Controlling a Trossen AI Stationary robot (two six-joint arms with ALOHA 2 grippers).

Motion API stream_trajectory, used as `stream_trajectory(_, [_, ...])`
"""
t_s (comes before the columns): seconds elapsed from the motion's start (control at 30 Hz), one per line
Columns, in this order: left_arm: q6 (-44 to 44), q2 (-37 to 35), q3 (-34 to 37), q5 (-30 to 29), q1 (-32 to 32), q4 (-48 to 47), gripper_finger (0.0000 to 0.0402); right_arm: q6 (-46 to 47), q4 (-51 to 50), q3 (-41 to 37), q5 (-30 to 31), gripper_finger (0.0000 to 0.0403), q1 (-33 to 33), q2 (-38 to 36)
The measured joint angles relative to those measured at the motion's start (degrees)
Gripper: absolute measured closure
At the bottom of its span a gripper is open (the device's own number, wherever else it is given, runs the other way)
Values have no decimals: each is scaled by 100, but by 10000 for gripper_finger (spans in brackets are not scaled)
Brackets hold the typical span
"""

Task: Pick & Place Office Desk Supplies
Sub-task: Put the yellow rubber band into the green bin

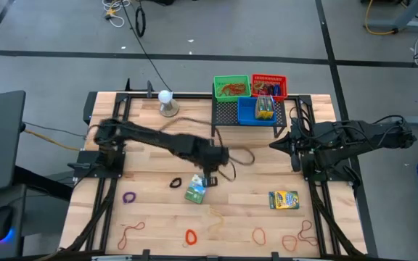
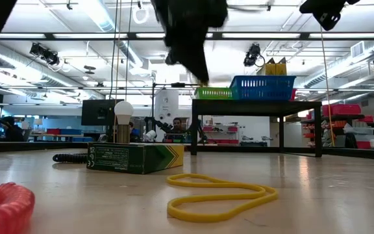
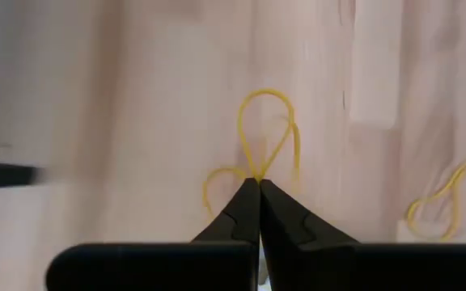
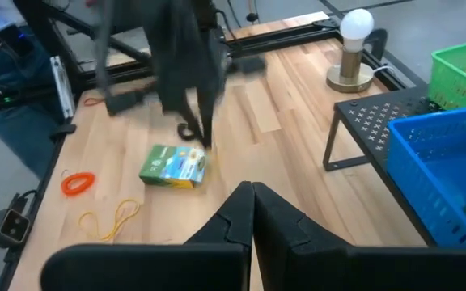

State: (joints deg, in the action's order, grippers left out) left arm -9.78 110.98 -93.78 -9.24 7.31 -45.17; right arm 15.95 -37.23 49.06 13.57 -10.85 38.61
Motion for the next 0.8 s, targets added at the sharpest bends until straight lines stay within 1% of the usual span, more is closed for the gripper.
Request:
stream_trajectory(0.23, [-107, -1177, -3, -619, -451, 31, 399, 286, -2, 0, 588, 394, 0, -2])
stream_trajectory(0.33, [-120, -1566, -7, -971, -802, 308, 399, 530, -6, 0, 907, 394, 0, -1])
stream_trajectory(0.43, [-276, -1785, -7, -1209, -1231, 843, 399, 697, -30, 0, 1371, 394, -2, 8])
stream_trajectory(0.5, [-135, -1834, -9, -1123, -1519, 1274, 399, 782, -15, 0, 1679, 394, 7, 44])
stream_trajectory(0.6, [186, -1784, -9, -865, -1955, 1839, 399, 979, 11, 0, 1964, 394, 11, 150])
stream_trajectory(0.8, [462, -1405, -7, -57, -2830, 2688, 399, 1326, 14, 0, 2347, 394, 12, 497])
